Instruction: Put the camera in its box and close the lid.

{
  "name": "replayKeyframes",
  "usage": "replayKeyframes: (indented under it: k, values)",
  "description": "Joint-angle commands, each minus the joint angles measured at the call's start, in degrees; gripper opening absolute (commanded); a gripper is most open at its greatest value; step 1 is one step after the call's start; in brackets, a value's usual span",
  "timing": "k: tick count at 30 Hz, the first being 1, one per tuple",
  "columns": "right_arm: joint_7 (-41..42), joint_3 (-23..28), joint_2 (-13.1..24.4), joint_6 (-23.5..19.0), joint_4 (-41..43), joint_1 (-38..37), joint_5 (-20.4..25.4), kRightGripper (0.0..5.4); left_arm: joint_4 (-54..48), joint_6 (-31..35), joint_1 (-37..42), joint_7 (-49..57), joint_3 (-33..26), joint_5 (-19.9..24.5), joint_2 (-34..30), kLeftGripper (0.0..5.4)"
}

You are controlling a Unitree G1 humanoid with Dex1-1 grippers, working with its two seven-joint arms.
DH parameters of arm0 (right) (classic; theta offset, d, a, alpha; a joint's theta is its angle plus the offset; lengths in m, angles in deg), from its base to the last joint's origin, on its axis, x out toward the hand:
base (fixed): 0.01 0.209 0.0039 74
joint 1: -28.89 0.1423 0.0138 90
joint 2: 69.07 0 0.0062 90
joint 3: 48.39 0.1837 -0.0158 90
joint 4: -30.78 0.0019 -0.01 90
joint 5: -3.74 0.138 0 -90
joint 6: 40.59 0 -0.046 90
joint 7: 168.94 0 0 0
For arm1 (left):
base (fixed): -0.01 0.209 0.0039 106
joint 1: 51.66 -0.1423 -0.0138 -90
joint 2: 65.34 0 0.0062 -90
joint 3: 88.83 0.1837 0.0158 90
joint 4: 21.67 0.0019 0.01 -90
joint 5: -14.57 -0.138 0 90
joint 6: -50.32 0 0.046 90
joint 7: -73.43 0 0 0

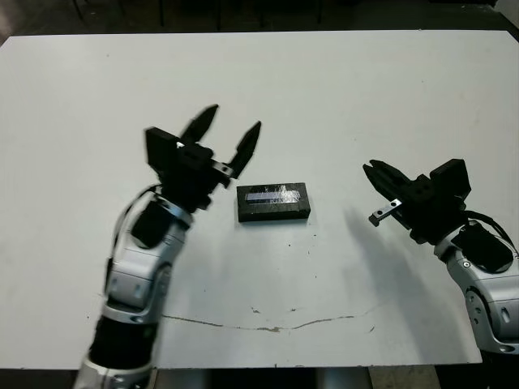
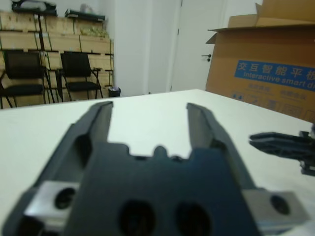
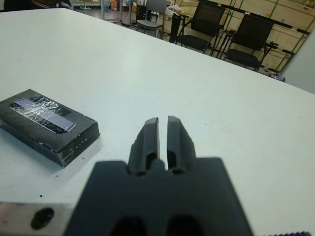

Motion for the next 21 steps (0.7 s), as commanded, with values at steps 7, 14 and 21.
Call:
replayKeyframes:
  k: [7, 14, 21]
  values:
    - [-0.7, -0.5, -0.7, -0.1, 0.2, -1.0, -0.5, 0.00, 8.1, 7.1, -1.1, 2.7, 7.6, -7.3, 0.1, 1.40]
    - [-0.8, -0.2, -1.4, 0.0, 0.5, -1.6, 0.1, 0.00, 9.4, 17.7, -4.2, 2.9, 9.2, -10.2, -1.4, 0.09]
    - [-1.1, -0.4, -1.5, -0.8, 1.0, -1.6, 0.0, 0.00, 8.4, 25.8, -6.5, 1.1, 7.9, -9.4, -3.5, 0.04]
